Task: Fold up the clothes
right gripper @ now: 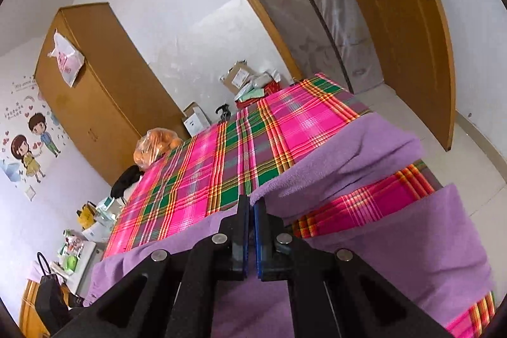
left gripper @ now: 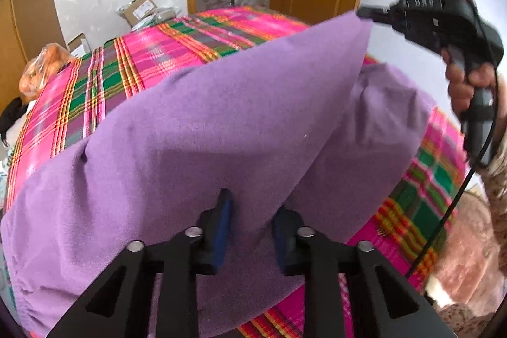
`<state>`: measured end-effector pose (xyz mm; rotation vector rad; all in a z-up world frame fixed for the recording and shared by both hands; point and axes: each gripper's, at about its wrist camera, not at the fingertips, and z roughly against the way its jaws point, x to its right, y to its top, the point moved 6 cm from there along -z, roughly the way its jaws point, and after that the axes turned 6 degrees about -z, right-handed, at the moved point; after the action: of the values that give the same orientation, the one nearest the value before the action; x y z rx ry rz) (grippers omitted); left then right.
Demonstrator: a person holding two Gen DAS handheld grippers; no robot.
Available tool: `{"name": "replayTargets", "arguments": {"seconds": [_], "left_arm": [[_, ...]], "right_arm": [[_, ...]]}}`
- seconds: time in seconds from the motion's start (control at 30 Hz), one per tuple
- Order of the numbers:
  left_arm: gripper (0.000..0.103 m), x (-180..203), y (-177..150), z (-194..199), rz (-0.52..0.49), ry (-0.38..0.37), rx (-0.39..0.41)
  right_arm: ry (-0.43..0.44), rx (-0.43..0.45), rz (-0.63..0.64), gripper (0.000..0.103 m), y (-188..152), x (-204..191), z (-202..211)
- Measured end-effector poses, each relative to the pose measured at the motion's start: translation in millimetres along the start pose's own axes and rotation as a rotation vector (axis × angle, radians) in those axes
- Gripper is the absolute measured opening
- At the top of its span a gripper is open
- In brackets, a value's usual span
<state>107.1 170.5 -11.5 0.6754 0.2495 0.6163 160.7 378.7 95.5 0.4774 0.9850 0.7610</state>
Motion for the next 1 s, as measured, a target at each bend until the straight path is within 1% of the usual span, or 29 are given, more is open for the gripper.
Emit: {"name": "replayTargets", "arguments": {"seconds": [0.03,0.13,0.27,0.37,0.53,0.77,0.93,1.0], "left_arm": [[0.013,-2,1,4,0.01,-0.006,0.013],[0.01,-8,0,12,0.037,-0.021,0.034],[0.009,-3,-3,24,0.026,-0.038,0.057],[0.009,2,-6,29,0.013,-0.051,0.063],[0.009,8,-13,31,-0.009,-0.074,0.043],[0.009,22,-27,24,-0.055,-0.074,-0.015],[0.009,21,-34,12,-0.046,-0.079,-0.063],[0.009,23,-35,12,-0.052,-0.075,-0.063]], "right_arm": [[-0.008,0.009,0.004,0.003,-1,0,5],[-0.019,0.031,0.021,0.003,-6,-1,20],[-0.053,0.078,0.062,0.003,-15,-8,42],[-0.049,0.083,0.034,0.003,-25,-3,54],[-0.107,0.065,-0.006,0.003,-48,19,58],[-0.176,0.026,-0.075,0.003,-85,54,50],[-0.219,0.003,-0.078,0.003,-98,68,43],[-0.239,0.002,-0.07,0.003,-101,70,42]]}}
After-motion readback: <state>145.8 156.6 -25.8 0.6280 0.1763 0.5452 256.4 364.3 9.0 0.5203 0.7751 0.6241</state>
